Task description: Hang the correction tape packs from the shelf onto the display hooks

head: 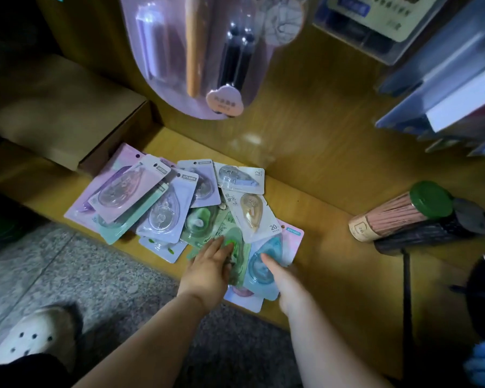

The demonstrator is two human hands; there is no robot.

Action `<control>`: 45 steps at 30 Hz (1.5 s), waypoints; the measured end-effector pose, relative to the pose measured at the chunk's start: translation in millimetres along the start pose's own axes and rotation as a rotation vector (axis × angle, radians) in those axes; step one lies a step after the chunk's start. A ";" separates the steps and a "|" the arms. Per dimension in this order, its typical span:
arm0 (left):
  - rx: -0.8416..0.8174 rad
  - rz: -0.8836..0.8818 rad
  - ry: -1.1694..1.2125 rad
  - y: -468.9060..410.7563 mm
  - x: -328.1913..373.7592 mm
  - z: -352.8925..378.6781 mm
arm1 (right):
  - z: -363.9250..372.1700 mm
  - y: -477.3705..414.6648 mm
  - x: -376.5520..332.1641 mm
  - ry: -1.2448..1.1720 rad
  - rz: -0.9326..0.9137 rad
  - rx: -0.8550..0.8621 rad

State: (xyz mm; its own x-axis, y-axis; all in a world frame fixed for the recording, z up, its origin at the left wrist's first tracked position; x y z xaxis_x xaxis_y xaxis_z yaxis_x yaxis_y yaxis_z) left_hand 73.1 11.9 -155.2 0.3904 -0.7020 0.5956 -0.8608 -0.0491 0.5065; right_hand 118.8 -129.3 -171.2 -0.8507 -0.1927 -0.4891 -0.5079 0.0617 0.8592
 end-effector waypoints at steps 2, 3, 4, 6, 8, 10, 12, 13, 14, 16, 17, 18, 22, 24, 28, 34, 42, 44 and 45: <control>0.008 0.012 0.077 -0.5 -1.7 1.2 | -1.6 -1.5 2.3 -0.067 -0.042 -0.013; 0.018 0.015 0.121 -0.5 -2.0 1.3 | -2.1 -1.3 3.1 -0.090 -0.056 -0.013; 0.029 0.014 0.167 -0.5 -2.1 1.4 | -2.2 -1.3 4.0 -0.105 -0.063 -0.018; 0.046 0.009 0.248 -0.5 -1.3 0.7 | -1.4 -6.4 8.1 -0.119 -0.074 -0.025; 0.047 0.008 0.306 0.5 -0.9 -0.7 | 1.1 -9.1 13.9 -0.124 -0.075 -0.027; 0.039 0.007 0.344 2.6 -2.2 -2.3 | 3.2 -9.0 18.7 -0.125 -0.071 -0.034; 0.046 0.010 0.358 5.4 -5.1 -3.5 | 3.5 -9.1 19.6 -0.096 -0.085 -0.019; 0.053 0.011 0.367 7.2 -6.1 -4.2 | 2.9 -9.4 18.8 -0.077 -0.093 -0.001; 0.067 0.013 0.366 9.4 -6.5 -4.7 | 1.4 -10.0 17.3 -0.060 -0.100 0.024; 0.166 0.007 0.320 13.3 -7.1 -6.9 | -1.0 -10.9 15.6 -0.046 -0.108 0.056; 0.247 -0.018 0.297 15.6 -8.7 -8.6 | -1.1 -10.4 15.9 -0.049 -0.112 0.057; 0.330 -0.066 0.290 18.7 -10.5 -11.1 | -1.0 -10.6 17.9 -0.054 -0.113 0.058; 0.321 -0.326 0.422 23.9 -22.6 -15.6 | -2.2 -10.5 22.8 -0.073 -0.123 0.044; 0.237 -0.378 0.515 22.0 -22.8 -10.8 | -2.9 -10.7 22.8 -0.088 -0.117 0.003; 0.155 -0.420 0.643 19.4 -8.8 -1.9 | 1.8 -9.3 26.2 -0.096 -0.116 -0.077; 0.060 -0.470 0.697 17.5 -8.1 10.2 | -15.9 -5.9 29.2 -0.095 -0.115 -0.050; -0.178 -0.390 0.912 22.0 7.6 26.1 | -59.9 12.6 37.9 -0.093 -0.123 -0.076; -0.205 -0.354 0.893 22.4 16.0 29.6 | -70.6 18.9 36.0 -0.112 -0.158 -0.056; -0.225 -0.335 0.893 23.5 21.2 30.9 | -75.9 23.2 34.9 -0.112 -0.176 -0.049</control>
State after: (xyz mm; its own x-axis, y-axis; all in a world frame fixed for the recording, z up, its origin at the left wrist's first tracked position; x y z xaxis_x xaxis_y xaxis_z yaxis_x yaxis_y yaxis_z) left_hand 51.0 -26.1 -149.9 0.7867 0.1237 0.6048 -0.6139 0.0537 0.7875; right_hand 87.6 -208.9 -156.9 -0.7605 -0.0864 -0.6436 -0.6452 -0.0117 0.7639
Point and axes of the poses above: each hand's wrist, its own y-axis away from the middle knuckle, its own z-axis out of the palm, x = y × z, the point moved 2 cm from there along -y, towards the middle knuckle, and after that the axes turned 4 degrees about -x, right-handed, at the moved point
